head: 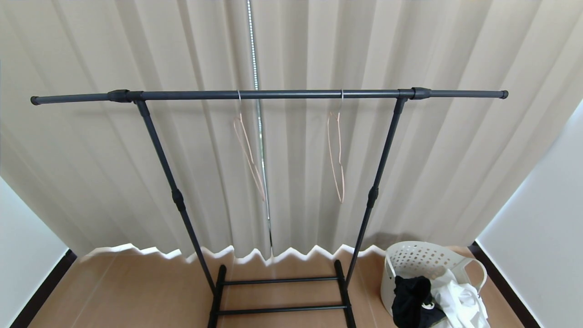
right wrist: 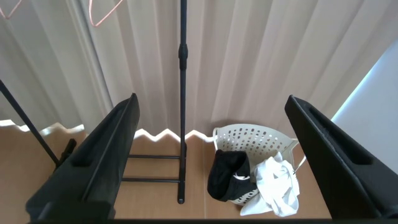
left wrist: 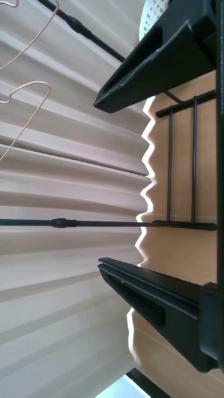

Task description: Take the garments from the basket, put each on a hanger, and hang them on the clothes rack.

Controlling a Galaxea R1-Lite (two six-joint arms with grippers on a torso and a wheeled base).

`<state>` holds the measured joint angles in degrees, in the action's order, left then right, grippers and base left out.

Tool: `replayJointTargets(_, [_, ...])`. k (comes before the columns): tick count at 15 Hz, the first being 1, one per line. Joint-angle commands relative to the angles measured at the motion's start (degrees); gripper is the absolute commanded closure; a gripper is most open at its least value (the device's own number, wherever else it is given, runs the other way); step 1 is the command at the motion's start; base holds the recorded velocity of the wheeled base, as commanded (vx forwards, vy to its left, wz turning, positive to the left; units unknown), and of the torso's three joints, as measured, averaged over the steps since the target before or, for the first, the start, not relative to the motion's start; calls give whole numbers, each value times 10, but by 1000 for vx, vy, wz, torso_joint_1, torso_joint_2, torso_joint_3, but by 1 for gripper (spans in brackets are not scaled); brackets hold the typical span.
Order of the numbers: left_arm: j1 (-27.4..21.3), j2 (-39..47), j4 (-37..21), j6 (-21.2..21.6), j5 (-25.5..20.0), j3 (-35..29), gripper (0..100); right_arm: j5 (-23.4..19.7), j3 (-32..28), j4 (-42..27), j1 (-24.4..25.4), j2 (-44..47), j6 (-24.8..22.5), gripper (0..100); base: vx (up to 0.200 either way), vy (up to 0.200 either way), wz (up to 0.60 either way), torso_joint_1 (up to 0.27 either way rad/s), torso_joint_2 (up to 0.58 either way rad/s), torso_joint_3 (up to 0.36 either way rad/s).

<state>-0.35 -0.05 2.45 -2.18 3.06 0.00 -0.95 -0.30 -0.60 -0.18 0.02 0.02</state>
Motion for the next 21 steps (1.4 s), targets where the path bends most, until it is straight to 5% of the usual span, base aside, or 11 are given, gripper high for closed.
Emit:
replayJointTargets(1, [0,0,0,2,-1,0,0,0,0,0,0,1,0,0,0,0,0,0,0,0])
replayJointTargets(8, [0,0,0,-1,2,0,0,-1,0,0,0,1,1,0,0,0,0,0,0,0])
replayJointTargets(21, [0,0,0,0,0,0,0,-1,0,-1,0,0,2,0,0,0,0,-154,380,221])
